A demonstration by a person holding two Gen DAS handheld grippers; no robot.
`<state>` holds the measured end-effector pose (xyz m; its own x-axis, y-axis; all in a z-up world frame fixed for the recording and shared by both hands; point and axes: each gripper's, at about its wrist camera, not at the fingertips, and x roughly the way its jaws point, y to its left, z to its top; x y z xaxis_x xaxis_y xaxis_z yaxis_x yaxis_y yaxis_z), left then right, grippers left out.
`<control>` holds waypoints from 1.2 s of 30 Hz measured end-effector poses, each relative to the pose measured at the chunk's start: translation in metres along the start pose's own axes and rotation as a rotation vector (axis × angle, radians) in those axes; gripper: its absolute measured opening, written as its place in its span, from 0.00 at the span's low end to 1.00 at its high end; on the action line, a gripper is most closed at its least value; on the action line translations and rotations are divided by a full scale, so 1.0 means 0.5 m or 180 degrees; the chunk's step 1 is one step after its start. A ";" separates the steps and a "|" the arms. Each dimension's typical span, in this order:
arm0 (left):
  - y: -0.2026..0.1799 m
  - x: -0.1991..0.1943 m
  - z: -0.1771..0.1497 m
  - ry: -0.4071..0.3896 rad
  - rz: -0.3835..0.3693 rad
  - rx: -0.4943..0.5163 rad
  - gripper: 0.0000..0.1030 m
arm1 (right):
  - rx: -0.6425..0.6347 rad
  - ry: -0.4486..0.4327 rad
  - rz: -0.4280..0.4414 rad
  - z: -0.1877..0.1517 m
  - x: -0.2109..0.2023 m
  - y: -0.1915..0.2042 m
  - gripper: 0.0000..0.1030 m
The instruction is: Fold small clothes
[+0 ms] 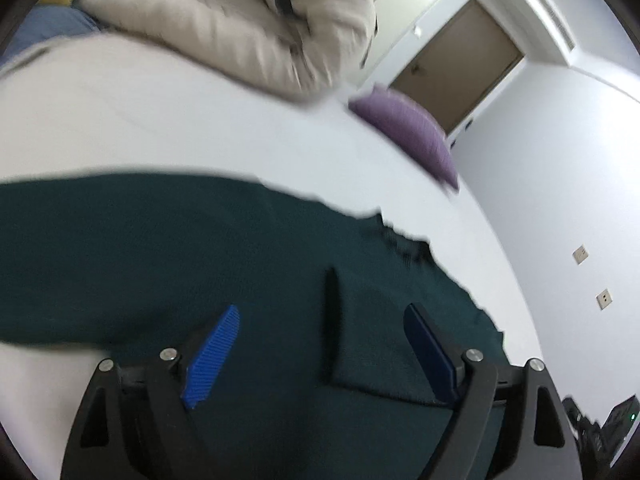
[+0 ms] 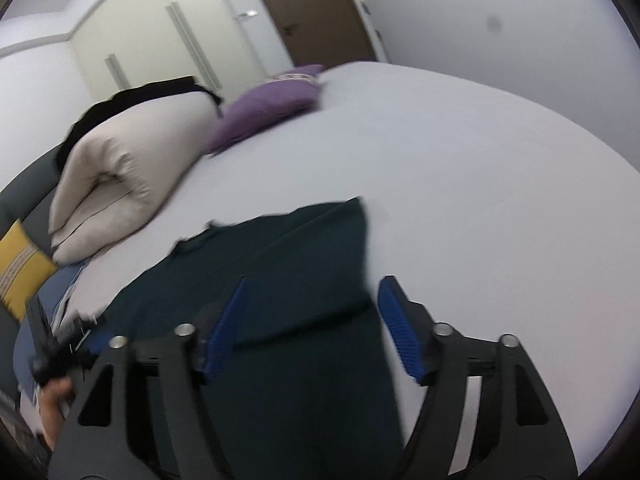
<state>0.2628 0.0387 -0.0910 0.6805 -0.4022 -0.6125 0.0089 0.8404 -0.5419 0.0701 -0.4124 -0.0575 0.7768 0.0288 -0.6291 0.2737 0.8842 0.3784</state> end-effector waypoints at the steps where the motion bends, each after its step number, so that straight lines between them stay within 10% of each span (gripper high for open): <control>1: 0.023 -0.029 0.004 -0.0023 0.0034 -0.0053 0.84 | -0.0038 0.0062 0.0142 -0.019 -0.013 0.021 0.69; 12: 0.482 -0.363 -0.050 -0.0851 0.0205 -0.2056 0.77 | -0.0326 0.0708 0.0809 -0.190 -0.034 0.231 0.70; 19: 0.577 -0.366 -0.078 -0.1071 0.0160 -0.2733 0.75 | -0.0423 0.0811 0.0938 -0.245 -0.043 0.321 0.70; 22: 0.595 -0.325 -0.055 -0.1136 0.0140 -0.2888 0.56 | -0.0416 0.0810 0.0945 -0.254 -0.066 0.325 0.70; 24: 0.617 -0.301 -0.041 -0.1076 0.0169 -0.2946 0.21 | -0.0379 0.0803 0.0946 -0.251 -0.073 0.318 0.70; 27: 0.653 -0.289 -0.039 -0.0992 0.0182 -0.3117 0.10 | -0.0303 0.0809 0.0948 -0.243 -0.066 0.300 0.70; 36: 0.290 -0.246 0.090 -0.0753 0.0634 -0.0956 0.09 | 0.0091 0.0820 0.0939 -0.231 -0.030 0.203 0.70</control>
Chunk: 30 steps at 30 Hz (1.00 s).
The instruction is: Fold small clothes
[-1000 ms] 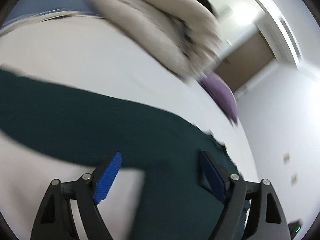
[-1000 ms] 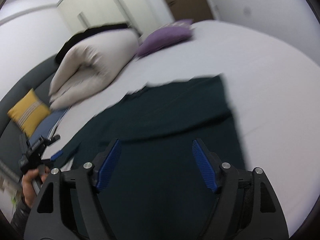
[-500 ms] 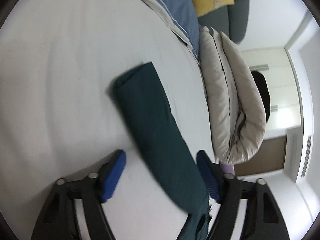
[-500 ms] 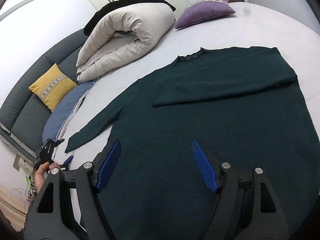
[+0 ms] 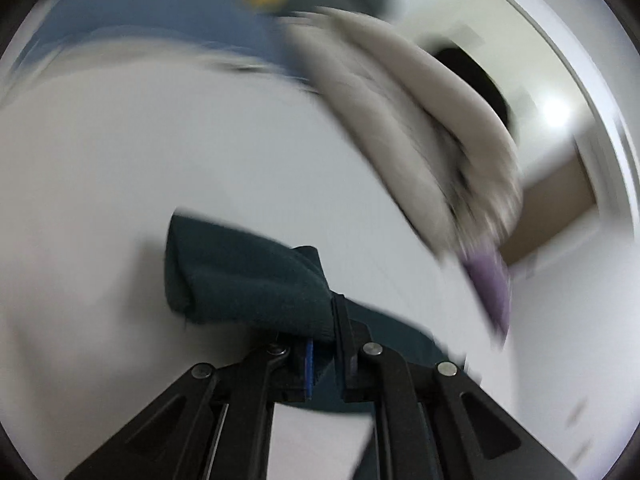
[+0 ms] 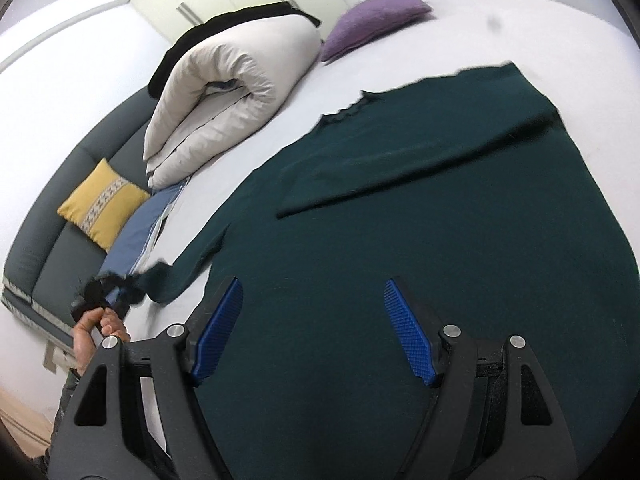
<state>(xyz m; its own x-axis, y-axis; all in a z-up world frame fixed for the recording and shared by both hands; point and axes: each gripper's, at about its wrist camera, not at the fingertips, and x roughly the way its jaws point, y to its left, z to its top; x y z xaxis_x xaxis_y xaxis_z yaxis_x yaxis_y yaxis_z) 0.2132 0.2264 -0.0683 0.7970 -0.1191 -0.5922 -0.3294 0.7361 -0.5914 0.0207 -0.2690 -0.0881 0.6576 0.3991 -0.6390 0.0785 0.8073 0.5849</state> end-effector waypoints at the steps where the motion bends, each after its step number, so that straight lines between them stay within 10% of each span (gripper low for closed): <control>1: -0.054 0.001 -0.022 0.0001 0.0016 0.0303 0.09 | 0.0039 -0.0023 -0.0016 0.001 -0.005 -0.014 0.70; 7: -0.375 0.066 -0.285 0.0103 0.0036 0.2333 0.09 | 0.0289 -0.0138 -0.0087 0.017 -0.031 -0.092 0.70; 12: -0.459 0.128 -0.495 0.0263 0.0184 0.3355 0.14 | 0.0411 -0.0132 -0.0162 0.028 -0.034 -0.146 0.70; 16: -0.435 0.145 -0.516 0.0456 0.0216 0.3298 0.32 | 0.0497 -0.0030 -0.0149 0.047 -0.003 -0.170 0.71; 18: -0.424 0.132 -0.500 0.0448 0.0205 0.3132 0.67 | 0.0512 0.0020 -0.0083 0.061 0.022 -0.164 0.71; 20: -0.400 0.112 -0.482 0.0374 0.0159 0.3041 0.81 | 0.0480 0.0094 0.0040 0.082 0.056 -0.150 0.71; 30: -0.262 0.067 -0.404 0.0579 -0.0007 0.2214 0.83 | 0.0278 0.0729 -0.0033 0.158 0.320 -0.046 0.72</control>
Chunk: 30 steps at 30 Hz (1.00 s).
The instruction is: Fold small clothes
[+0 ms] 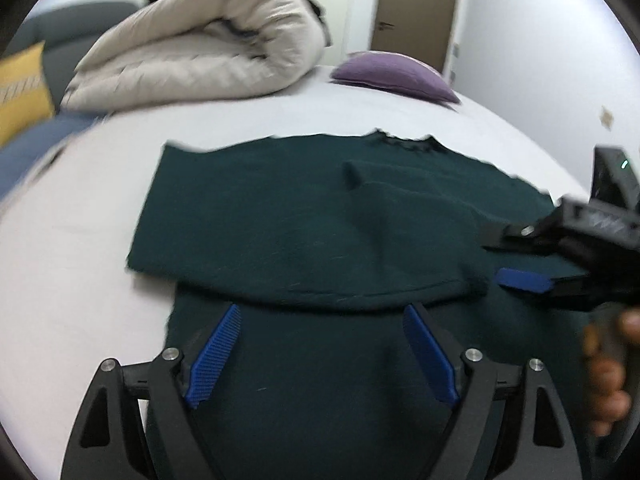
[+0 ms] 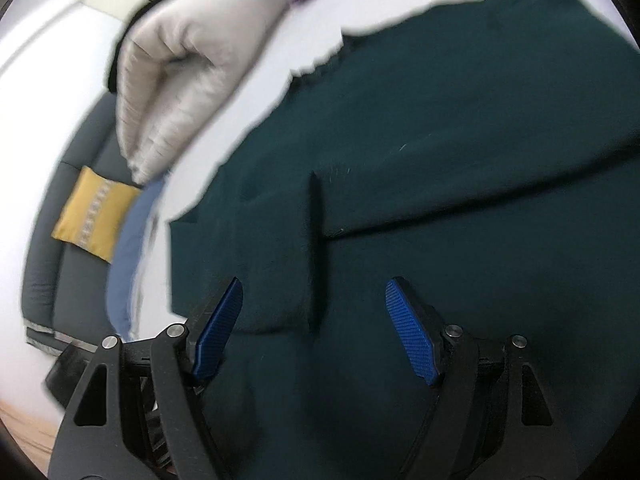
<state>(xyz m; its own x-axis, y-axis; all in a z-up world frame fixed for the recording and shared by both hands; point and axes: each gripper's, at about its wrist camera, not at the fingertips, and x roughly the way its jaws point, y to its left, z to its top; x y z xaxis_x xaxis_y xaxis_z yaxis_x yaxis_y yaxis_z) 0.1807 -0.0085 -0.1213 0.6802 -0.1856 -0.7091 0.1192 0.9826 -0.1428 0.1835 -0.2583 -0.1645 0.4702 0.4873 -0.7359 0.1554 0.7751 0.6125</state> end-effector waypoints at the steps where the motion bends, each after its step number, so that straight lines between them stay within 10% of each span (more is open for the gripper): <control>1: 0.017 0.000 0.000 -0.0014 -0.0033 -0.0105 0.83 | -0.0119 -0.0043 -0.0091 0.007 0.011 0.018 0.72; 4: 0.060 0.007 -0.004 0.0032 -0.0100 -0.0395 0.82 | -0.0369 -0.0010 -0.0271 0.015 0.040 0.059 0.58; 9: 0.086 0.009 -0.013 0.0034 -0.0207 -0.0593 0.79 | -0.0698 0.0043 -0.0495 0.026 0.040 0.093 0.06; 18: 0.091 0.003 -0.020 0.0011 -0.0210 -0.0617 0.79 | -0.1120 -0.0282 -0.0448 0.075 -0.054 0.177 0.06; 30: 0.140 -0.011 0.010 0.0000 -0.0294 -0.0918 0.72 | -0.0579 -0.0359 -0.0692 0.187 -0.059 -0.029 0.06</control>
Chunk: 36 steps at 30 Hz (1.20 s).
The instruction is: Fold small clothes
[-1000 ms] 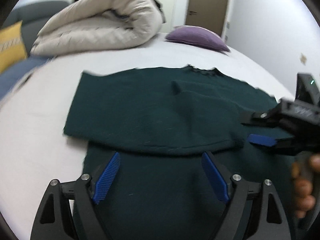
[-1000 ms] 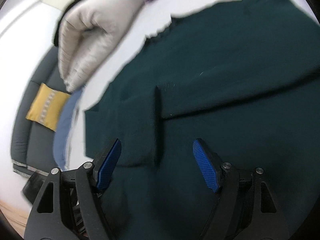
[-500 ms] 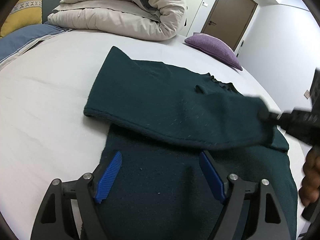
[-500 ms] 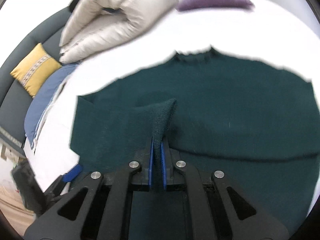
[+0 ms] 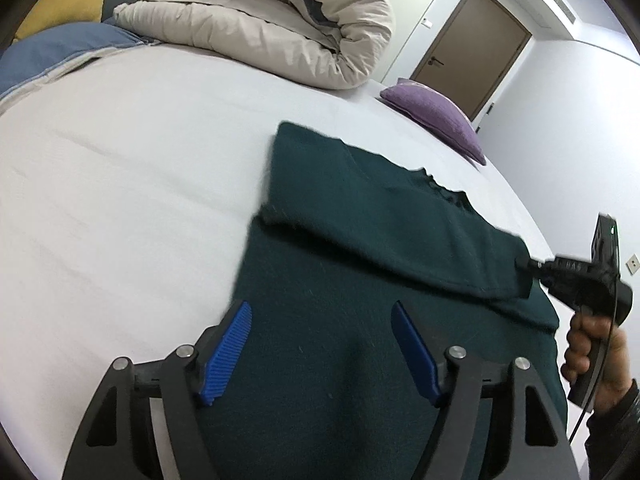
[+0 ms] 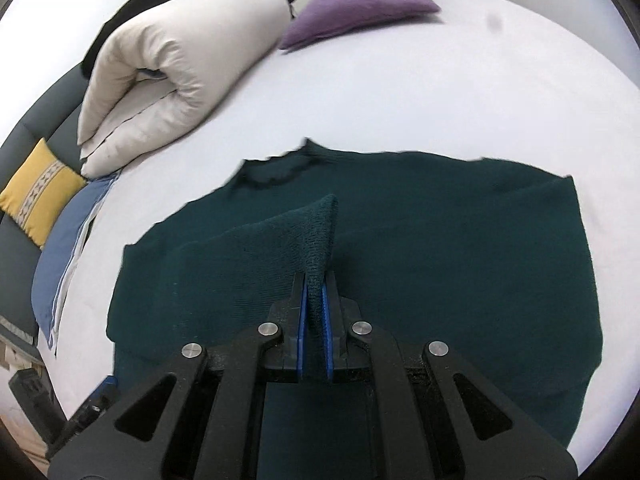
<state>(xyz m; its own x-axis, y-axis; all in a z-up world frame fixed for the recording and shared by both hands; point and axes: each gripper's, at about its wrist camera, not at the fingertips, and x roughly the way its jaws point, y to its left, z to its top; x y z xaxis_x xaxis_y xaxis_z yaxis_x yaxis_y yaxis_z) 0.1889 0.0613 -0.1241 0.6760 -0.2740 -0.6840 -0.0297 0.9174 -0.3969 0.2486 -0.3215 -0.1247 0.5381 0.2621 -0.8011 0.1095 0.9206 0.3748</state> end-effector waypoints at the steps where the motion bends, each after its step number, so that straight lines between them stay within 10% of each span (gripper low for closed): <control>1: 0.001 0.000 0.010 -0.0028 0.0040 0.0000 0.72 | -0.0015 0.0000 -0.0024 0.001 0.005 -0.006 0.06; 8: 0.007 0.039 0.152 -0.0292 0.0460 0.0129 0.69 | -0.0019 0.0107 0.0025 -0.024 0.046 -0.028 0.06; 14: -0.015 0.176 0.239 0.0038 0.0710 0.0492 0.47 | 0.0031 0.0087 0.0126 -0.035 0.043 -0.038 0.06; 28: 0.012 0.268 0.237 0.0139 0.0834 0.0507 0.39 | 0.0355 -0.0054 0.0189 -0.061 0.045 -0.071 0.05; 36: -0.072 0.156 0.169 -0.0145 0.0909 0.1015 0.36 | 0.0376 -0.0090 0.0251 -0.060 0.008 -0.059 0.20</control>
<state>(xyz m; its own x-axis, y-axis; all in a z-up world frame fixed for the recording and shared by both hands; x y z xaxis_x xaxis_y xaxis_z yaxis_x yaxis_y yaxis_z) 0.3049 0.0314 -0.1114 0.7057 0.0105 -0.7084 0.0038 0.9998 0.0187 0.2228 -0.3388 -0.1529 0.5722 0.3225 -0.7541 0.1626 0.8566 0.4897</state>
